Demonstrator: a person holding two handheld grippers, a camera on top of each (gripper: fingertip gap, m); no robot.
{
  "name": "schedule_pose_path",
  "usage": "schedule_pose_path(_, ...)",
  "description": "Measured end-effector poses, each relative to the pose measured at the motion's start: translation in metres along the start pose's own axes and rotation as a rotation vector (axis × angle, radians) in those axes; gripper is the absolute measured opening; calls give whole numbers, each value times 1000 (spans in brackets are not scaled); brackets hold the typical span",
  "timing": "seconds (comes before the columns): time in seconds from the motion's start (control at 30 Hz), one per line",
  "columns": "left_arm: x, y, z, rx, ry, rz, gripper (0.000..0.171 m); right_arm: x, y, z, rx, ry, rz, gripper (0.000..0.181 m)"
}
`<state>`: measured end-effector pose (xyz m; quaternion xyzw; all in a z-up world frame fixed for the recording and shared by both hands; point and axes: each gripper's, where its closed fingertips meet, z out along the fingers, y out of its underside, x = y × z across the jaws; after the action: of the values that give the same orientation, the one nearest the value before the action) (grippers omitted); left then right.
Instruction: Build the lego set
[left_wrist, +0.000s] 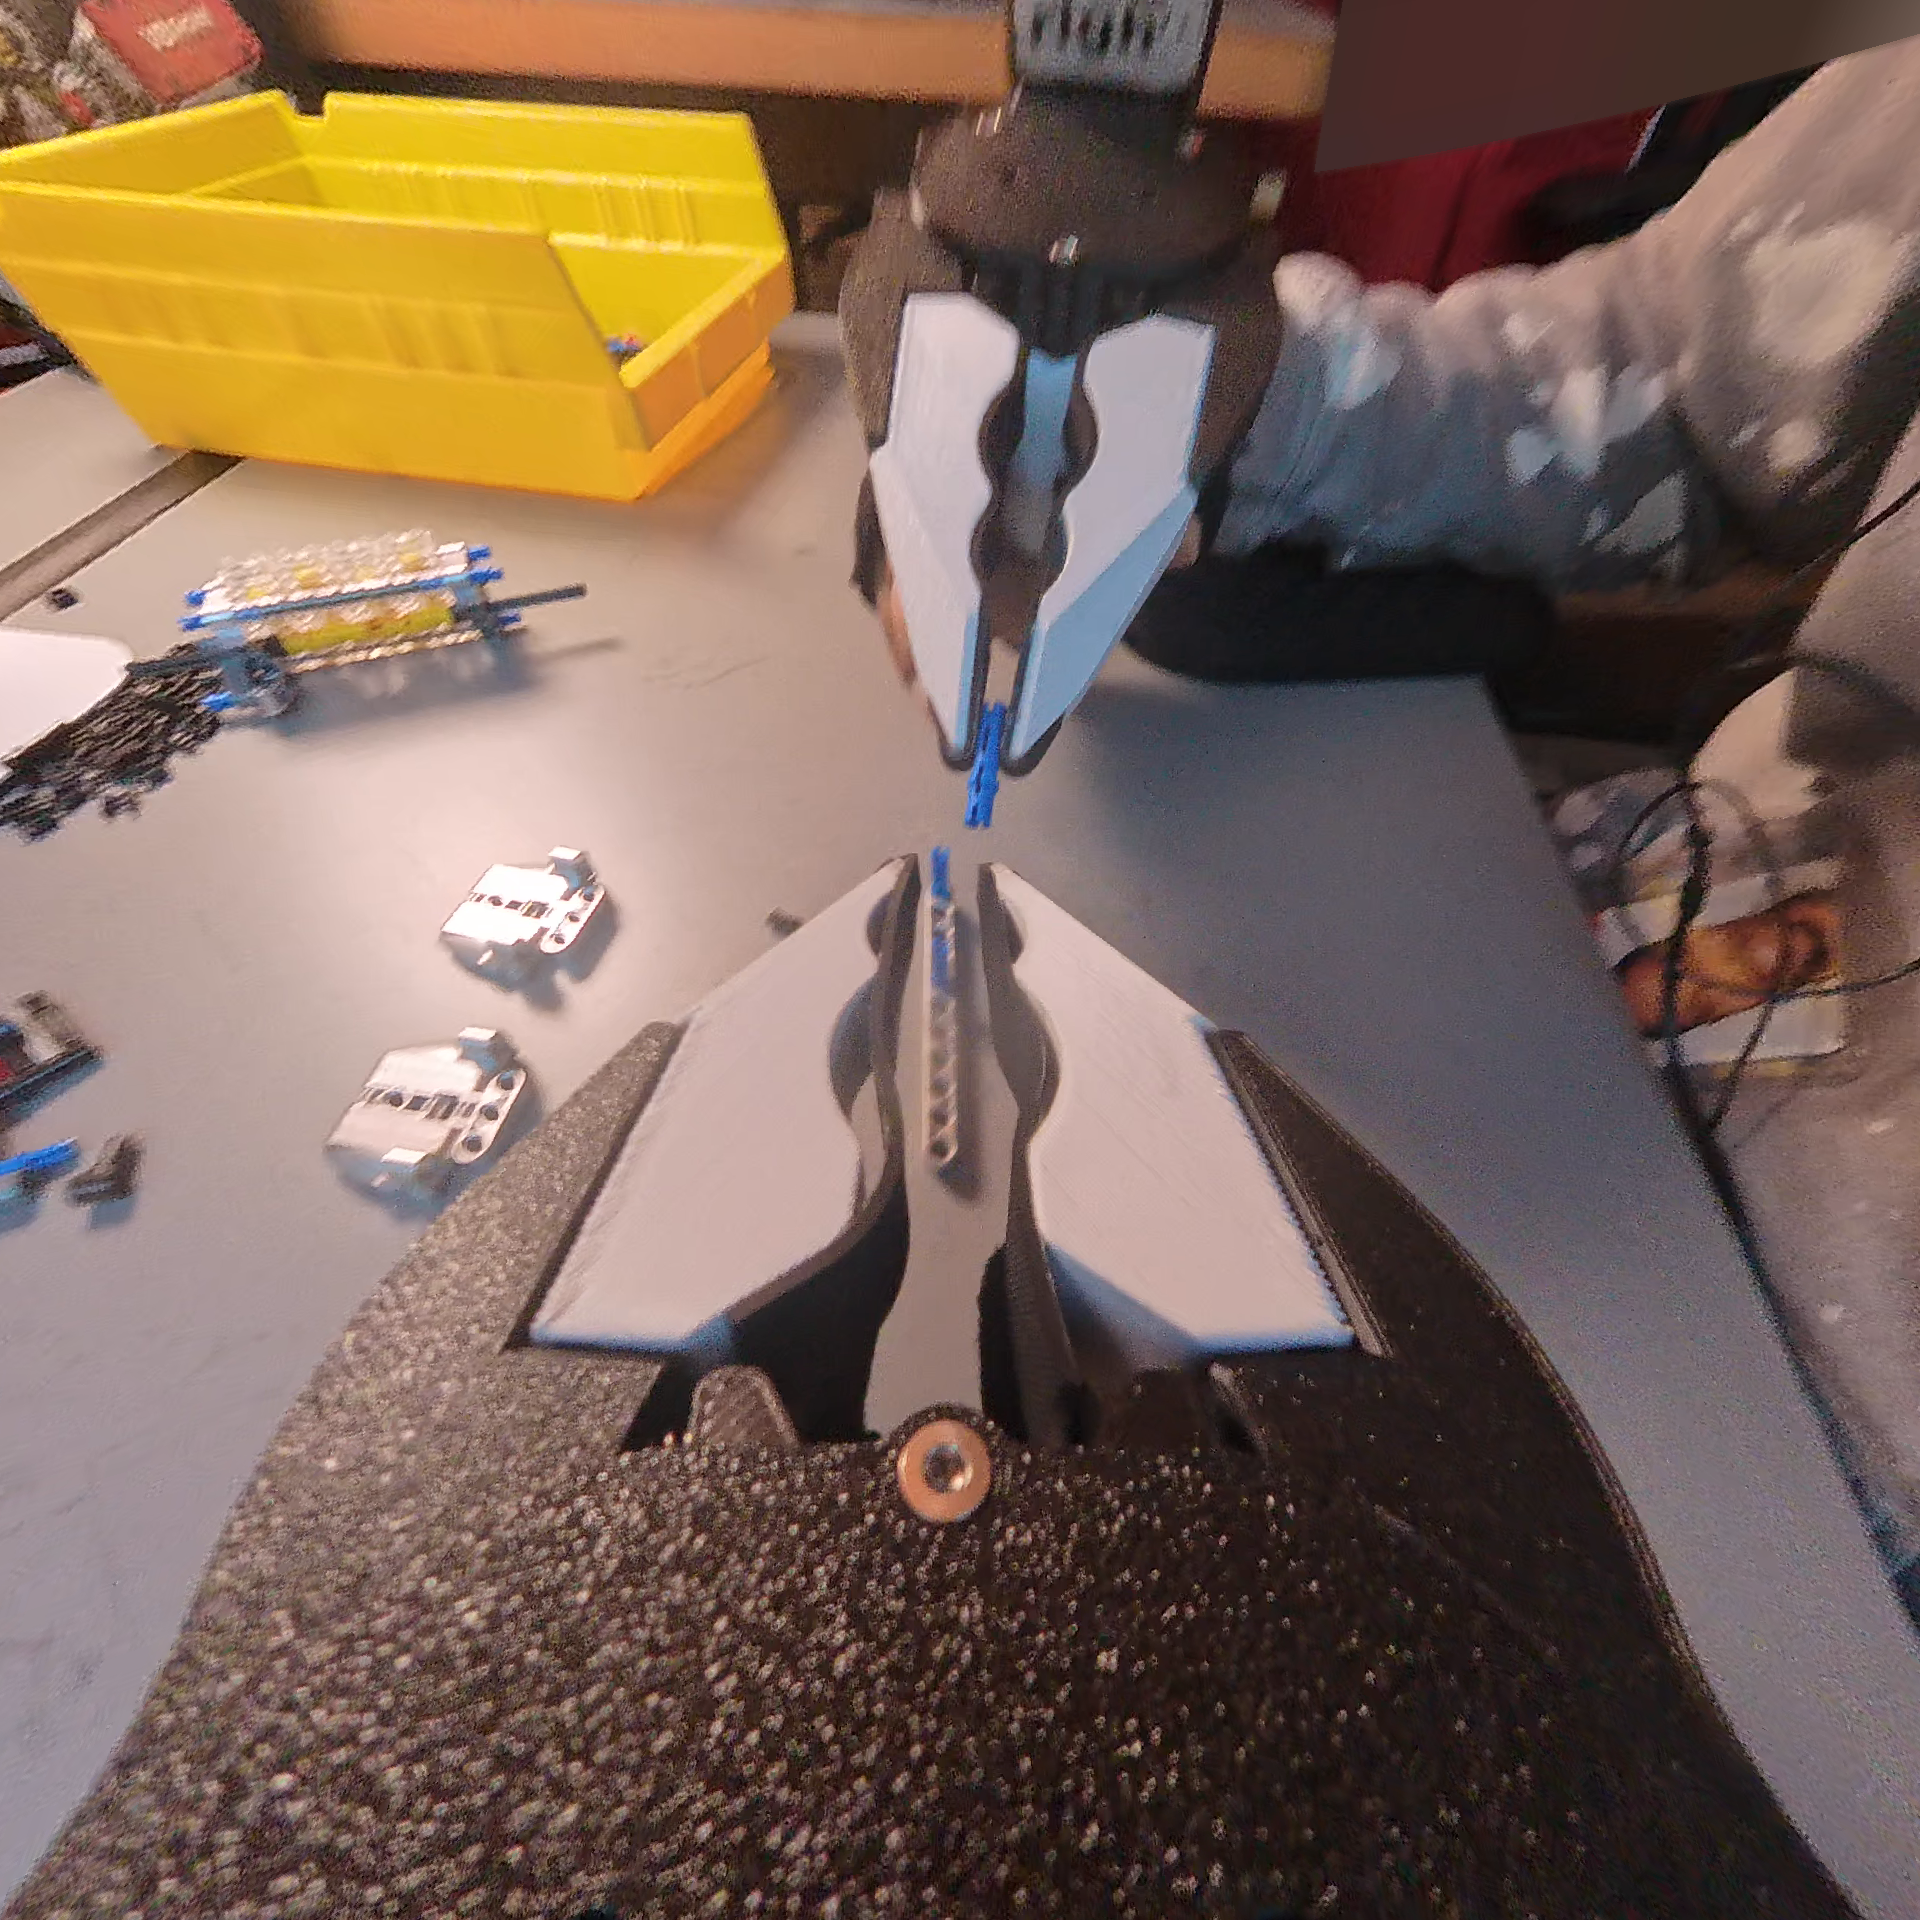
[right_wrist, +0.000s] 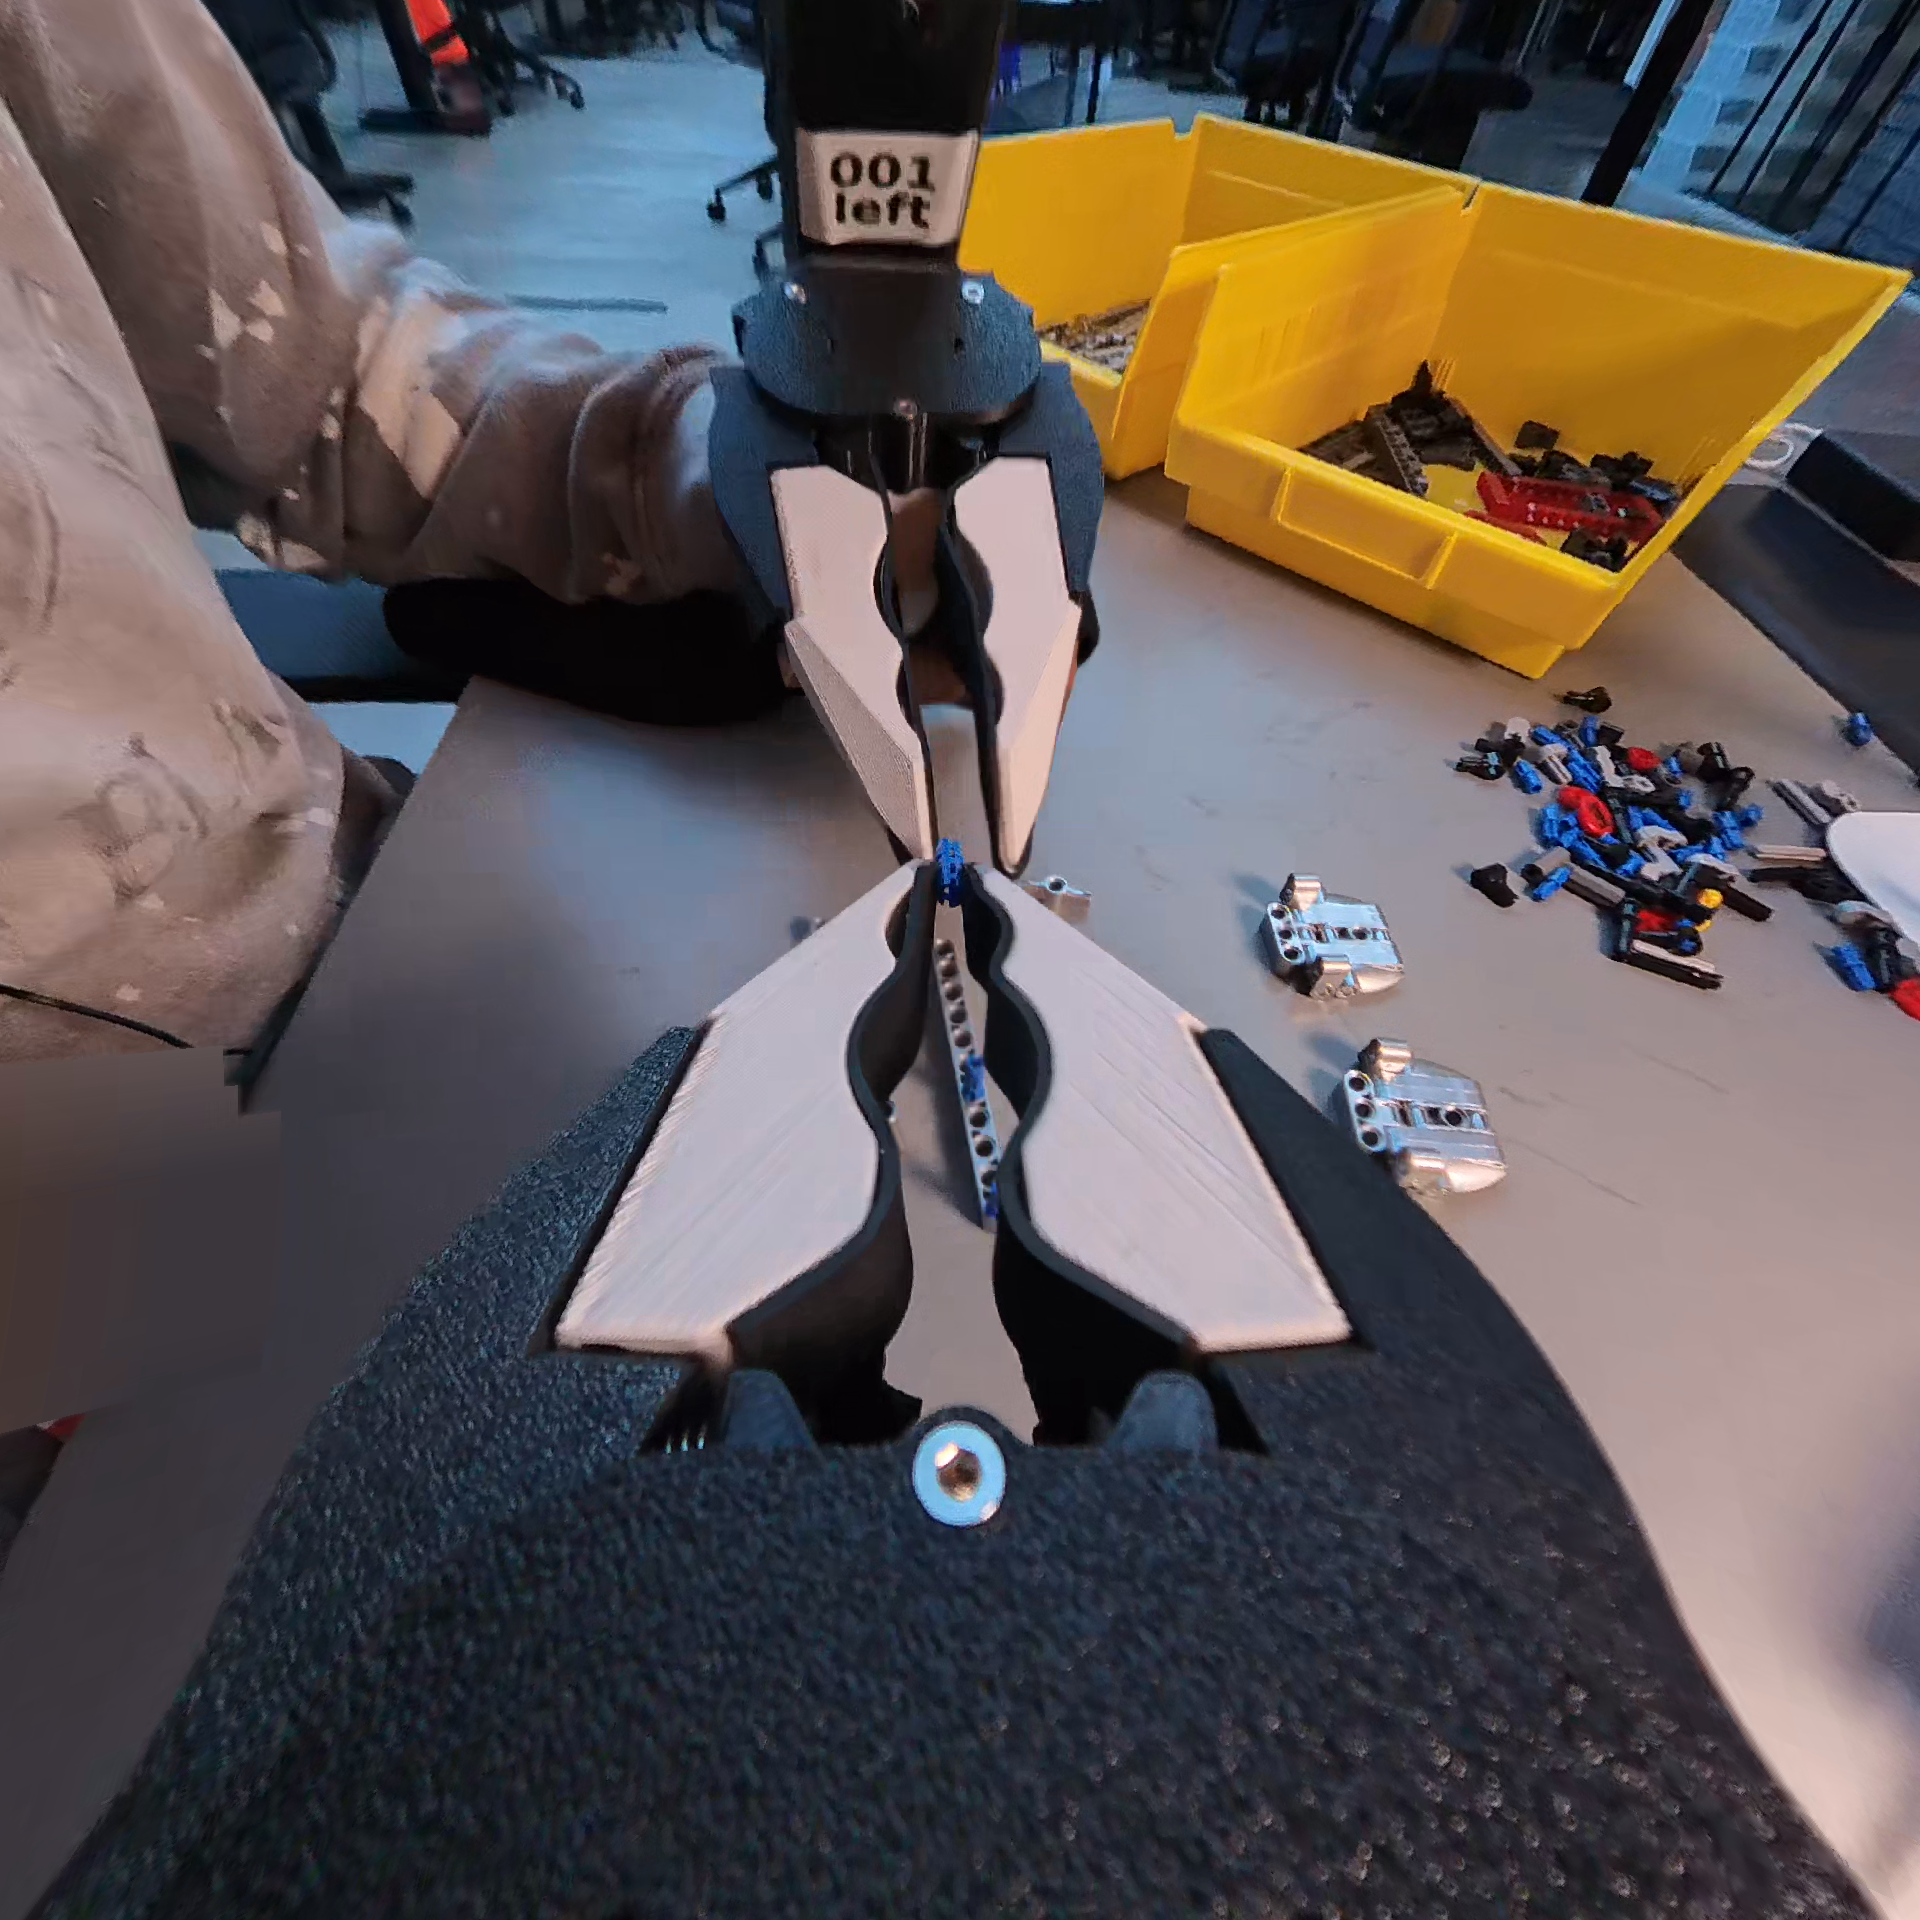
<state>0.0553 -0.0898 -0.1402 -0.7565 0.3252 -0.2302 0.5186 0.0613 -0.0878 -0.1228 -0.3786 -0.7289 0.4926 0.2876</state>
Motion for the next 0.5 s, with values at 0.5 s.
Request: schedule_pose_path(0.5,-7,63,-3,-336,16,-7,17,6,54,22,-769,-220,-267,3)
